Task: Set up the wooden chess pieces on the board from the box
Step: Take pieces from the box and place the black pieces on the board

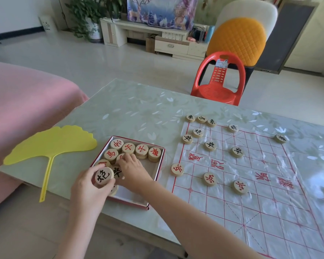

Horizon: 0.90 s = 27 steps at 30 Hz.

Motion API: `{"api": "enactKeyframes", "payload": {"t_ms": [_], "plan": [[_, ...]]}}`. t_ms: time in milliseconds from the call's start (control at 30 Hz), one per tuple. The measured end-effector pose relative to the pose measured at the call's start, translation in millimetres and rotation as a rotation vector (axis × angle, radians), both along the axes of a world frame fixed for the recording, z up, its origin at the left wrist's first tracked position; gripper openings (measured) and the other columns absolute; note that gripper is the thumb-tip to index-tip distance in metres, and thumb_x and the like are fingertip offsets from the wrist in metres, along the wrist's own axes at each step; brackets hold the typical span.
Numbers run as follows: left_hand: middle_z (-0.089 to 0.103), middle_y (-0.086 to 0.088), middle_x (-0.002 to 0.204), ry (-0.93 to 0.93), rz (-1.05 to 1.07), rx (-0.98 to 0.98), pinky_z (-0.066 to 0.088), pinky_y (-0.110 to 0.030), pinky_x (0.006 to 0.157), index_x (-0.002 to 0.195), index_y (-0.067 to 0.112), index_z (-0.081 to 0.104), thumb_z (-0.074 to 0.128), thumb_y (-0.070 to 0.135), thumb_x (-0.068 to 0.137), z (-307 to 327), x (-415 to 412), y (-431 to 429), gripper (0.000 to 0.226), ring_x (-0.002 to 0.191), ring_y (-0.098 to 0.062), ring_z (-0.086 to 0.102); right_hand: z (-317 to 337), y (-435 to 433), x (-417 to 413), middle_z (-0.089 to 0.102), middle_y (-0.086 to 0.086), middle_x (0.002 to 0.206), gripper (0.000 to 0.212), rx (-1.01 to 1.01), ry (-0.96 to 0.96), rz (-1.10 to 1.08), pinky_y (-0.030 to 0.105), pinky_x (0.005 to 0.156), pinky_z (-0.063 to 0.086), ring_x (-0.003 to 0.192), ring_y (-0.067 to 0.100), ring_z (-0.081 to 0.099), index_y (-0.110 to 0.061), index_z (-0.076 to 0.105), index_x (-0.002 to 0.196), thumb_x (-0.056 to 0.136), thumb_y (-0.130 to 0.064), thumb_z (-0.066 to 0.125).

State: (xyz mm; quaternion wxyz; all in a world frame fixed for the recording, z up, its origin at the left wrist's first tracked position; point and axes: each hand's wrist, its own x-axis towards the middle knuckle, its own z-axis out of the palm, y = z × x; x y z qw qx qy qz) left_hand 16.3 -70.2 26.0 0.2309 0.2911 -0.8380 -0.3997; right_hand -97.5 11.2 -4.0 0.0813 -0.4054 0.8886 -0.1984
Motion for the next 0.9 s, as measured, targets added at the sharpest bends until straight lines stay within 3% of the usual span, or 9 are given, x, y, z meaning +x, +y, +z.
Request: {"api": "enactKeyframes", "payload": {"t_ms": [67,200,267,400,600,667,767,900], "plan": [[0.065,-0.002,0.099,0.022,-0.017,-0.008,0.041,-0.013,0.070,0.103,0.023,0.066,0.080,0.010,0.065,5,-4,4,0.042,0.087,-0.017,0.060,9,16,-4,0.049,0.014,0.121,0.057,-0.145,-0.060,-0.080,0.037,0.099,0.032,0.114,0.029,0.038,-0.004,0.052,0.121,0.078,-0.036,0.070],[0.068,0.001,0.093,0.045,-0.117,0.032,0.045,-0.024,0.075,0.100,0.022,0.068,0.080,0.015,0.066,15,-34,29,0.037,0.088,-0.017,0.063,29,87,-24,0.057,0.005,0.113,0.051,-0.415,-0.181,-0.330,0.026,0.089,0.036,0.108,0.021,0.044,-0.011,0.055,0.116,0.074,-0.032,0.074],[0.067,0.006,0.094,0.060,-0.223,0.054,0.047,-0.017,0.080,0.099,0.022,0.067,0.079,0.015,0.066,17,-58,54,0.036,0.089,-0.013,0.063,35,137,-36,0.057,0.003,0.112,0.050,-0.417,-0.200,-0.415,0.024,0.086,0.037,0.105,0.018,0.044,-0.014,0.055,0.117,0.074,-0.031,0.075],[0.070,0.000,0.094,0.077,-0.385,0.086,0.052,-0.032,0.084,0.101,0.019,0.067,0.080,0.016,0.064,19,-111,121,0.039,0.089,-0.016,0.065,39,240,-59,0.055,0.000,0.110,0.050,-0.391,-0.177,-0.629,0.021,0.081,0.037,0.102,0.015,0.045,-0.014,0.055,0.117,0.074,-0.029,0.076],[0.068,-0.001,0.098,0.041,-0.621,0.064,0.049,-0.028,0.083,0.100,0.016,0.067,0.077,0.021,0.067,18,-188,232,0.035,0.093,-0.017,0.062,30,369,-86,0.053,-0.004,0.101,0.045,-0.433,-0.150,-0.923,0.015,0.072,0.041,0.096,0.015,0.046,-0.016,0.057,0.113,0.073,-0.024,0.077],[0.067,-0.002,0.098,0.013,-0.697,0.042,0.048,-0.029,0.082,0.099,0.015,0.067,0.076,0.023,0.068,14,-210,266,0.034,0.094,-0.018,0.061,22,397,-96,0.054,-0.004,0.101,0.044,-0.431,-0.128,-0.989,0.015,0.074,0.038,0.099,0.019,0.047,-0.015,0.058,0.112,0.073,-0.024,0.077],[0.066,-0.003,0.103,-0.040,-0.759,0.013,0.049,-0.029,0.083,0.103,0.017,0.066,0.077,0.024,0.068,4,-238,305,0.038,0.098,-0.018,0.060,8,422,-112,0.053,-0.009,0.099,0.046,-0.409,-0.131,-1.024,0.026,0.087,0.039,0.109,0.020,0.045,-0.018,0.058,0.113,0.072,-0.029,0.077],[0.066,-0.002,0.104,-0.067,-0.771,0.025,0.049,-0.030,0.085,0.104,0.018,0.066,0.076,0.021,0.067,-10,-264,333,0.039,0.099,-0.018,0.061,-6,430,-134,0.052,-0.012,0.103,0.050,-0.346,-0.135,-1.017,0.026,0.085,0.037,0.114,0.016,0.040,-0.021,0.056,0.119,0.074,-0.034,0.073]]}}
